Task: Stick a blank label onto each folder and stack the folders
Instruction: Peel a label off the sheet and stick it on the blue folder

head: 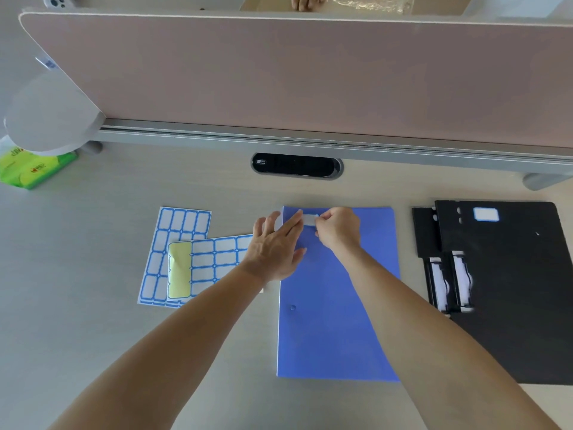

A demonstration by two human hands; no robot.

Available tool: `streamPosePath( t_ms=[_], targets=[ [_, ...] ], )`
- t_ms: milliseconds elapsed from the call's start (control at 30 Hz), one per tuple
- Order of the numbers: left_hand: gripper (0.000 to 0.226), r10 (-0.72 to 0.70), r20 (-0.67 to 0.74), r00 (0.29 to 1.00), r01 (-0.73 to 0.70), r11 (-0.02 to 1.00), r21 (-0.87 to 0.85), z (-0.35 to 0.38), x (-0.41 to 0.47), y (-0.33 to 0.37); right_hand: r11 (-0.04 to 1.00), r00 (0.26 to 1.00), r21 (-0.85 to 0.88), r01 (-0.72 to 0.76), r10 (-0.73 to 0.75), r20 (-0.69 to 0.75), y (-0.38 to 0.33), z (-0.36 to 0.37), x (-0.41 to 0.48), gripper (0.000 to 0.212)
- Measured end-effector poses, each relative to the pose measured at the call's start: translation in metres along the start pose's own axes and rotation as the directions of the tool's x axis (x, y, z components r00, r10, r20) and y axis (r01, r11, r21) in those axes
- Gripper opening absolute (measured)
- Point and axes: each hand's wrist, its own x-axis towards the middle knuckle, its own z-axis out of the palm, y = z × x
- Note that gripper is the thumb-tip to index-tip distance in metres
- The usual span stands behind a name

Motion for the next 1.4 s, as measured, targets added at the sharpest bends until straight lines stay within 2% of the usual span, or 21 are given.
streamPosePath(
  t_ms=[400,700,833,967,1033,1100,1167,1233,1267,1400],
  targets=[
    [0.063,0.017,-0.051,0.999,-0.014,0.998,0.063,-0.002,0.001,0.002,0.998,0.997,-0.031,0.049,-0.05,-0.061,0.004,0.005,-0.005,0.019],
    [0.062,0.018,0.001,1.0,-0.018,0.99,0.142,-0.007,0.008,0.009,0.998,0.996,-0.01,0.056,-0.056,-0.074,0.005,0.006,-0.007,0.018],
    [0.065,0.05,0.015,0.999,-0.052,0.99,0.133,-0.005,0.006,0.01,0.998,0.993,-0.009,0.069,-0.07,-0.091,0.007,0.011,-0.005,0.036],
    [0.066,0.016,0.014,1.0,-0.017,0.998,0.068,-0.002,0.008,0.015,0.998,0.979,0.038,0.046,-0.038,-0.199,0.008,0.009,-0.011,0.022],
    [0.067,0.004,0.01,1.0,-0.004,0.999,0.05,-0.001,0.007,0.016,0.992,0.958,0.008,0.123,-0.116,-0.26,0.013,0.005,-0.019,0.019],
    [0.069,-0.002,0.004,1.0,0.002,0.999,0.05,0.001,0.005,0.017,0.931,0.916,-0.187,0.315,-0.349,-0.196,0.022,0.002,-0.027,0.018],
    [0.071,-0.006,0.011,1.0,0.005,0.999,0.047,0.003,0.004,0.018,0.777,0.862,-0.422,0.467,-0.507,0.02,0.031,0.0,-0.033,0.033],
    [0.072,-0.01,0.025,1.0,0.01,1.0,0.02,0.003,0.005,0.018,0.62,0.834,-0.581,0.527,-0.506,0.217,0.04,-0.002,-0.033,0.06],
    [0.072,-0.01,0.031,0.999,0.01,1.0,0.006,0.003,0.006,0.017,0.558,0.83,-0.635,0.534,-0.491,0.266,0.043,-0.002,-0.033,0.068],
    [0.069,0.011,0.037,0.999,-0.011,1.0,0.008,0.001,0.006,0.012,0.44,0.853,-0.761,0.477,-0.439,0.281,0.049,0.003,-0.037,0.077]
  ],
)
